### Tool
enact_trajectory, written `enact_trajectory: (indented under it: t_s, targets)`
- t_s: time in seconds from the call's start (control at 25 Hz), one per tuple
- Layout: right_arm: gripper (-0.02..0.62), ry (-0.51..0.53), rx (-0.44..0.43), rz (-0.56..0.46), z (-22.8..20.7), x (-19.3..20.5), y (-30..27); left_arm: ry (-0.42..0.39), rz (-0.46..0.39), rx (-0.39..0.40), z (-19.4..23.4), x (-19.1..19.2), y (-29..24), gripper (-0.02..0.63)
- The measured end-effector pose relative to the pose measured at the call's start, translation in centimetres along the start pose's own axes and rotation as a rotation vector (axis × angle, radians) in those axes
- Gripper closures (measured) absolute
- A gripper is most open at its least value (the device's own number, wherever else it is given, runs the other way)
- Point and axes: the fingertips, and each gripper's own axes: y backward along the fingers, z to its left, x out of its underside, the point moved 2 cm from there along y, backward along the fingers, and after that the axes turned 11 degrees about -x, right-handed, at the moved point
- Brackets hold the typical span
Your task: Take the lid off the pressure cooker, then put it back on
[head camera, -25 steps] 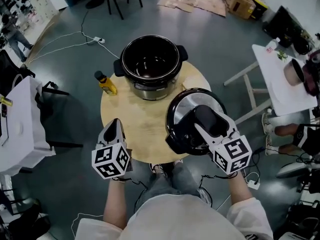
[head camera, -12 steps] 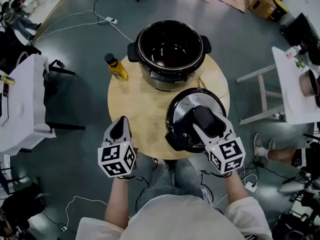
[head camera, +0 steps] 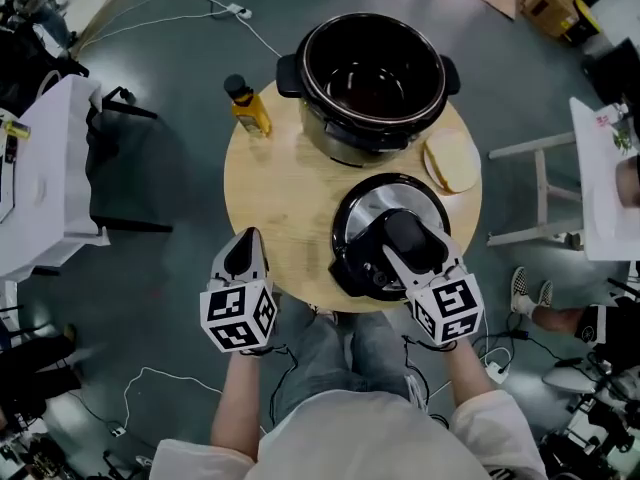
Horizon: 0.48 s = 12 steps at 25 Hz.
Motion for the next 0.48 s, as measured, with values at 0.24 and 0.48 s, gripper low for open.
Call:
enact_trajectory:
  t_s: [0.24, 0.48]
  targets:
    - [0.313, 0.038, 0.003, 0.025, -0.1, 1.1, -1.4, 0.01, 0.019, -0.012, 0.4, 1.4, -0.5, 0.615]
    - [0.313, 0.025, -0.006, 0.021, -0.1, 2.0, -2.3, 0.016, 0.027, -0.021, 0.5, 1.9, -0.8, 0.615]
